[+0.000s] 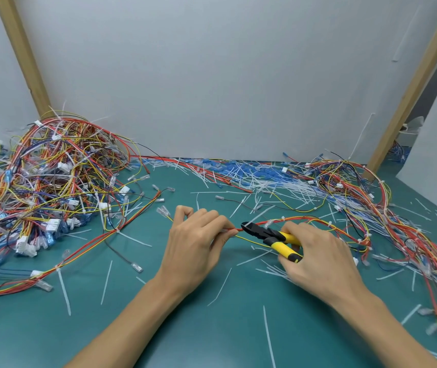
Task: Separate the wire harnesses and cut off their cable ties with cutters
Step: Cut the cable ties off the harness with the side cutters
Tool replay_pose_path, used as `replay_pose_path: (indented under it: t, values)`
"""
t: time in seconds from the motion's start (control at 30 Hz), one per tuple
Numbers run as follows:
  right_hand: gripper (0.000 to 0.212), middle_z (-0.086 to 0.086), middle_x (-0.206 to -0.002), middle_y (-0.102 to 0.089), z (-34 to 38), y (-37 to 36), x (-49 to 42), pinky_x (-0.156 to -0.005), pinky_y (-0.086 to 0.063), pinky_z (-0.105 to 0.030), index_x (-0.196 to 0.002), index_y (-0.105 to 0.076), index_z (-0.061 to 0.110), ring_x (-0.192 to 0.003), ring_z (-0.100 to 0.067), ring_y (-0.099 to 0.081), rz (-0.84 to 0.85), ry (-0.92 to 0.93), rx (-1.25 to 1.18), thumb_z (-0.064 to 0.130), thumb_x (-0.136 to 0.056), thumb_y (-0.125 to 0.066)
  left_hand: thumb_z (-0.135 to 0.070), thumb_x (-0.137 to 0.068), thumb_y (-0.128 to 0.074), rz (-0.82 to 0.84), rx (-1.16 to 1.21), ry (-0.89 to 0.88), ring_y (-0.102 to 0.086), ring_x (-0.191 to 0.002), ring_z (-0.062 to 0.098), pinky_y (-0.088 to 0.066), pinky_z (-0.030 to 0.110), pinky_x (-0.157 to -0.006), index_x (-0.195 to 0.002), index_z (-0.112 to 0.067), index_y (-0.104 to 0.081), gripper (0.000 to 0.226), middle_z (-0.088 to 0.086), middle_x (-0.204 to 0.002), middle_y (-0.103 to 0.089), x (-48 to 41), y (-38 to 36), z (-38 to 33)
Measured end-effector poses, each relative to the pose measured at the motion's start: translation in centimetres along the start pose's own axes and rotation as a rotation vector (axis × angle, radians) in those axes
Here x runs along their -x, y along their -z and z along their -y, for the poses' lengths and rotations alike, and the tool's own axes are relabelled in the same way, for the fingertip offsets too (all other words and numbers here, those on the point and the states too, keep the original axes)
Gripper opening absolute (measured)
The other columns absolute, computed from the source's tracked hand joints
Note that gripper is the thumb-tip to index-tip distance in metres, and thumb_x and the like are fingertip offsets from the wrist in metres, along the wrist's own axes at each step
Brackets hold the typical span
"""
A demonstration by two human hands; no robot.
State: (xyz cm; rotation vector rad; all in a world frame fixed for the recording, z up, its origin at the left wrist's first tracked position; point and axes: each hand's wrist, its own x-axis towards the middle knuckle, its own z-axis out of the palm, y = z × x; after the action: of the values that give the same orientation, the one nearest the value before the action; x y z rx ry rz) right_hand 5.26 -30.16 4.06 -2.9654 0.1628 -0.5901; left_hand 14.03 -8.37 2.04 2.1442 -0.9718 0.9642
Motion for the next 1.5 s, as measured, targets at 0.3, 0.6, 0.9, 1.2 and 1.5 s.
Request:
replay_pose_path:
  t: [0.3,0.6,0.9,1.2,1.5]
  values:
    - [0.026,0.011,-0.098,-0.064,-0.2,-0.2,-0.1,-0.063,-0.044,-0.034,-0.114,-0.057,0.039,-0.095,-0.024,-0.063,-0.013,0.000,0.083,0.044,-0.090,-0.065,-0.035,-0.096,-0.063,-0.003,0.049,0.050,-0.050,-0.067,0.012,-0.035,0.039,-0.077,-0.085,-0.025,-0.070,0.016,-0.014,-0.075,-0.059,0.2,-0.1,-0.1]
    - [0.020,0.008,-0.067,-0.050,-0.1,-0.1,-0.2,-0.055,-0.034,-0.034,-0.081,-0.051,0.026,-0.068,-0.026,-0.047,0.062,-0.081,0.078,0.043,-0.081,-0.061,-0.035,-0.095,-0.065,0.022,0.130,0.125,-0.047,-0.066,0.003,-0.034,0.040,-0.078,-0.085,-0.030,-0.070,0.012,-0.014,-0.074,-0.060,0.4,-0.4,0.0]
    - [0.028,0.006,-0.064,-0.048,-0.6,-0.9,-0.3,-0.055,-0.035,-0.034,-0.077,-0.041,0.026,-0.067,-0.029,-0.051,0.105,-0.080,0.126,0.051,-0.085,-0.052,-0.038,-0.094,-0.064,0.048,0.153,0.135,-0.047,-0.064,0.003,-0.034,0.038,-0.080,-0.084,-0.030,-0.069,0.014,-0.014,-0.074,-0.061,0.5,-0.6,0.0]
    - [0.025,0.006,-0.071,-0.054,-0.7,-1.1,-0.4,-0.058,-0.038,-0.034,-0.078,-0.046,0.024,-0.073,-0.028,-0.054,0.176,-0.085,0.092,0.045,-0.086,-0.054,-0.038,-0.094,-0.065,0.058,0.190,0.149,-0.047,-0.062,0.006,-0.035,0.039,-0.081,-0.083,-0.031,-0.069,0.013,-0.012,-0.073,-0.061,0.7,-0.8,0.2]
    - [0.030,0.005,-0.072,-0.054,-1.1,-1.3,-0.5,-0.059,-0.035,-0.035,-0.074,-0.045,0.024,-0.075,-0.027,-0.053,0.210,-0.075,0.085,0.050,-0.087,-0.053,-0.037,-0.093,-0.065,0.059,0.188,0.129,-0.045,-0.062,0.004,-0.035,0.037,-0.079,-0.083,-0.032,-0.068,0.012,-0.014,-0.071,-0.058,0.7,-0.9,0.2]
